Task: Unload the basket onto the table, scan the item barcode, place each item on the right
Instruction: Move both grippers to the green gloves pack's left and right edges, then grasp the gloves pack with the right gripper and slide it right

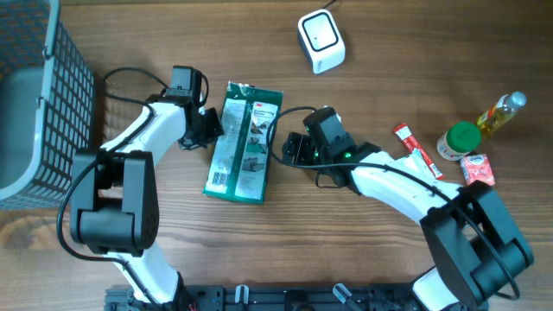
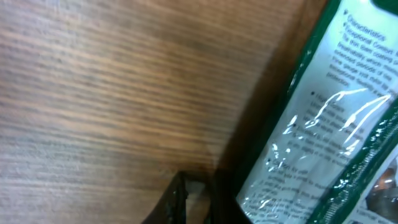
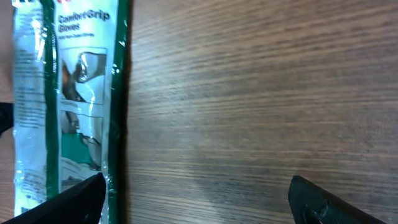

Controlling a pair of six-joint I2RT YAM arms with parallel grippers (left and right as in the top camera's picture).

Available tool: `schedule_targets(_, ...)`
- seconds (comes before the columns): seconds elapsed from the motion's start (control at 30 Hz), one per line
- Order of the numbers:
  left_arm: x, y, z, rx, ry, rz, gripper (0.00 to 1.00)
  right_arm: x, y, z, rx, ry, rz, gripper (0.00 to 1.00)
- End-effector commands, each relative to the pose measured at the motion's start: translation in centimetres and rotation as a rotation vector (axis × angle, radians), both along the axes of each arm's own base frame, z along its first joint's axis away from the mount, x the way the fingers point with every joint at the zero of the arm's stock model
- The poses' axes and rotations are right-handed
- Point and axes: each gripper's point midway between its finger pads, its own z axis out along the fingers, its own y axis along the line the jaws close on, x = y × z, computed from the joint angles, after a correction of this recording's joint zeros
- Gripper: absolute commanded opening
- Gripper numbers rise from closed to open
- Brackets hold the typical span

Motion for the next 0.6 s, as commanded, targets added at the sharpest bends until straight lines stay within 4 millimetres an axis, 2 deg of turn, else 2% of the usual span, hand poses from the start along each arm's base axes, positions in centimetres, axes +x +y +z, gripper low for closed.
schedule_targets(0.0, -3.6, -0.4, -3.0, -0.007, 0.156, -0.019, 0.04, 0.0, -0.3, -0.7, -0.036, -0.001, 0.009, 0.94)
schedule_targets(0.2, -4.3, -1.1, -3.0, -0.015, 0.179, -0.035, 0.04, 0.0, -0.3, -0.7, -0.037, -0.001, 0.009, 0.93)
schedule_targets(0.3, -4.7, -1.5, -3.0, -0.012, 0.193, -0.051, 0.04, -0.2, -0.4, -1.0, -0.043, 0.009, 0.009, 0.81)
schedule_targets(0.33, -4.8, -1.8, -3.0, -0.011, 0.195, -0.058, 0.04, -0.3, -0.5, -1.2, -0.049, 0.017, 0.010, 0.80)
schedule_targets(0.47, -5.0, -2.3, -3.0, -0.009, 0.195, -0.075, 0.05, -1.0, 0.0, -2.3, -0.029, 0.065, 0.034, 0.82)
schedule_targets(0.57, -5.0, -2.3, -3.0, -0.009, 0.195, -0.075, 0.05, -1.4, 1.7, -2.8, 0.048, 0.092, 0.083, 0.85)
